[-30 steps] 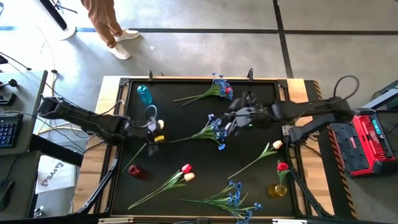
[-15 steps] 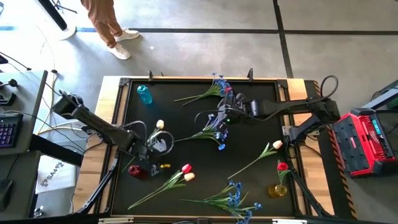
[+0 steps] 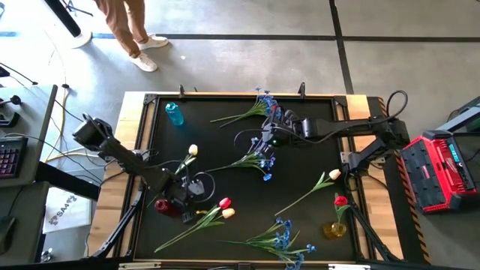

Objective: Sort flowers into vase by color
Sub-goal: Put the bottom red flower into the yellow vase

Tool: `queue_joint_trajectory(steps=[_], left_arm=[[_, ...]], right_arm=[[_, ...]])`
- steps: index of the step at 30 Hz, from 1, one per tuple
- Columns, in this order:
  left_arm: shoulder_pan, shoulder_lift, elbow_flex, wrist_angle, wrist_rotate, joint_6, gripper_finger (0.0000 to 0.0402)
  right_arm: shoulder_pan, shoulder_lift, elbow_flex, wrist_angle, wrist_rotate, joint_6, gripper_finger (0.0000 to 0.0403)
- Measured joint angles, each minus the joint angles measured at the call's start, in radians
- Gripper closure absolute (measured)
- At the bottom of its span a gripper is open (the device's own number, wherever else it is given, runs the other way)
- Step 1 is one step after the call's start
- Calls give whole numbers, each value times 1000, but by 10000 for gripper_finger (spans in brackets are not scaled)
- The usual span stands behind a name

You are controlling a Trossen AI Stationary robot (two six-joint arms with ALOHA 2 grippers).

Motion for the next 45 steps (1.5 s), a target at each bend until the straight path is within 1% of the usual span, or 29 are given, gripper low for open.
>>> queue_joint_trajectory(steps=[2, 5, 14, 20, 28, 31, 36, 41, 43, 45], left_arm=[[-8, 25, 2, 24, 24, 0, 276], [-10, 61, 32, 14, 44, 22, 276], [-15, 117, 133, 19, 35, 95, 276], [-19, 190, 137, 20, 32, 95, 276], [-18, 206, 140, 8, 24, 80, 278], [-17, 206, 140, 4, 16, 92, 295], [-10, 207, 138, -2, 13, 114, 346], [10, 208, 138, -7, 14, 123, 390], [20, 208, 138, -7, 19, 125, 398], [28, 205, 138, -8, 19, 133, 399]], right_arm=[[0, 0, 0, -2, 0, -3, 279], [0, 0, 0, -2, 0, -3, 279], [0, 0, 0, -6, 0, -3, 279], [0, 0, 0, -22, 0, 5, 279], [0, 0, 0, -24, 0, 8, 279], [0, 0, 0, -26, 0, 8, 279], [0, 0, 0, -47, 0, 32, 279], [8, 0, 0, -108, 2, 58, 279], [17, 0, 0, -126, 4, 62, 279], [29, 0, 0, -146, 3, 74, 279]])
